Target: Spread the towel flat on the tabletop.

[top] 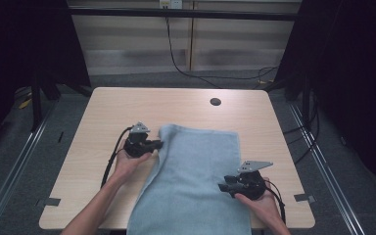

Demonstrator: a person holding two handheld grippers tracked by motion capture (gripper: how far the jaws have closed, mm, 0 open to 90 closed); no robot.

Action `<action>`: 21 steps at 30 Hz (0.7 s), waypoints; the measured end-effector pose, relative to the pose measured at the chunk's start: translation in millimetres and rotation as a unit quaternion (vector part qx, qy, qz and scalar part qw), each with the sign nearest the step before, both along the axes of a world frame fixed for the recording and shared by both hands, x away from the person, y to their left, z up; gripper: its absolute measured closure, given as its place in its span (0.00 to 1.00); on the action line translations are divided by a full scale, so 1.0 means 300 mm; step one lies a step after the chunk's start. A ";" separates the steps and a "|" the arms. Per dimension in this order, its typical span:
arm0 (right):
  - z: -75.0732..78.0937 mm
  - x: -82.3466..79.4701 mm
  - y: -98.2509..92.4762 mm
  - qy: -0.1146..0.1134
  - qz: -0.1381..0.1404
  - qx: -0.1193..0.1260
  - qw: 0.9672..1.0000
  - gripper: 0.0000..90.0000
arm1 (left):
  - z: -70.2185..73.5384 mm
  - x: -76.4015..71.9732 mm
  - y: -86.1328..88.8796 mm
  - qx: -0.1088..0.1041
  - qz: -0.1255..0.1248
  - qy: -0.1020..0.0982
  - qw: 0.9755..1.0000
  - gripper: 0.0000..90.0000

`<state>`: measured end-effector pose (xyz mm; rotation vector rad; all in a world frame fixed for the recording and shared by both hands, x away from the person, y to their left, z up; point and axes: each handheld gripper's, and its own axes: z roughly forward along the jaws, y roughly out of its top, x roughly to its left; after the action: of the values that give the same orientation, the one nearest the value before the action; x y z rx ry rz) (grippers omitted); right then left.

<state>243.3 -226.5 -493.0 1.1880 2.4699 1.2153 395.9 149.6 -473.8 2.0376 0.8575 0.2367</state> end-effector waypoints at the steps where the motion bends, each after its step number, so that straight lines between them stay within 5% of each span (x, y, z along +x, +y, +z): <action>1: 0.000 0.000 0.000 -0.001 0.000 -0.001 1.000 0.63 | 0.019 0.015 0.024 -0.001 0.012 -0.007 1.000 0.93; 5: 0.000 0.002 0.000 0.001 -0.001 -0.001 1.000 0.62 | 0.065 0.044 0.109 -0.018 0.065 -0.013 0.998 0.84; 9: 0.001 0.005 -0.004 -0.001 -0.008 -0.004 1.000 0.61 | 0.040 0.014 0.136 -0.016 0.050 0.001 0.999 0.78; 14: 0.012 0.036 -0.011 0.000 -0.015 -0.015 1.000 0.60 | -0.024 -0.056 0.100 0.000 -0.012 0.022 1.000 0.73; 16: 0.023 0.069 -0.023 -0.004 -0.026 -0.014 1.000 0.57 | -0.045 -0.066 0.085 0.005 -0.032 0.030 0.999 0.69; 21: 0.018 0.188 -0.052 -0.009 -0.046 -0.016 0.999 0.53 | -0.079 -0.059 0.078 -0.003 -0.033 0.042 0.999 0.62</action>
<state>299.6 -241.9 -487.7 1.2608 2.3845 1.1540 378.3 172.9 -497.4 2.0779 0.8407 0.1114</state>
